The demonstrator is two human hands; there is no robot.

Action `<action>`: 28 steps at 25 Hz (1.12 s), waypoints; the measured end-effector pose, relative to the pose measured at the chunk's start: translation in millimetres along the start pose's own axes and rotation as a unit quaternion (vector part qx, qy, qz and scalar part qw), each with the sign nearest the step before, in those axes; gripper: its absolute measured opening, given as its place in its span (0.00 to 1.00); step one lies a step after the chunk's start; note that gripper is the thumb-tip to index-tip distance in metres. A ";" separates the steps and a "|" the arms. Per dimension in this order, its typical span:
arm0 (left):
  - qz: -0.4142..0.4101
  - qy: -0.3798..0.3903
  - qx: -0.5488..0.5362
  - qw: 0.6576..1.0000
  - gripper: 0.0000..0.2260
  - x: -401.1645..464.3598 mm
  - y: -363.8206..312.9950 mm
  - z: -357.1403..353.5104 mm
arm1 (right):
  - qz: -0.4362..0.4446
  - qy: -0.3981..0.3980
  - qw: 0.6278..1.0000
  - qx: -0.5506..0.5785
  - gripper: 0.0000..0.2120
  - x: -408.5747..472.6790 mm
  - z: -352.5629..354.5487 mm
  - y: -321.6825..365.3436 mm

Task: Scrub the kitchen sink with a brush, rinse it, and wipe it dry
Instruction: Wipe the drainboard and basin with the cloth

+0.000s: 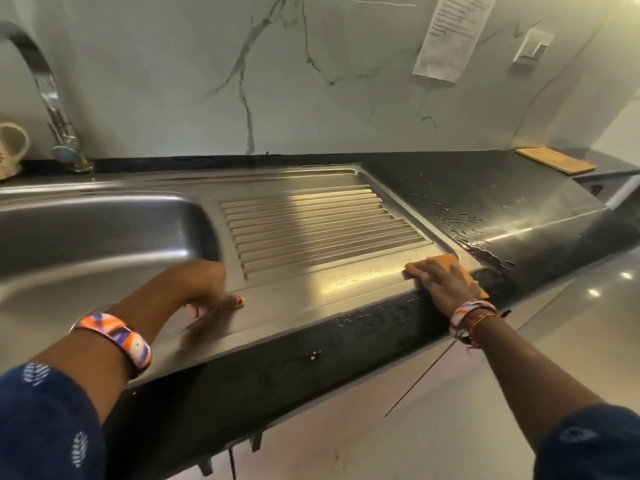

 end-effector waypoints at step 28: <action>0.294 -0.249 -0.037 0.922 0.15 -290.6 282.3 -57.6 | 0.430 0.219 0.876 0.003 0.16 -330.2 -235.3 407.0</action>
Point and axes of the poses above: each hand's wrist, its own x-axis towards the middle knuckle, its own z-axis out of the back of the hand, y = z × x, the point moved 4 cm from there along x, towards the middle knuckle, and after that the axes turned 5 degrees about -z, right-handed, at the moved point
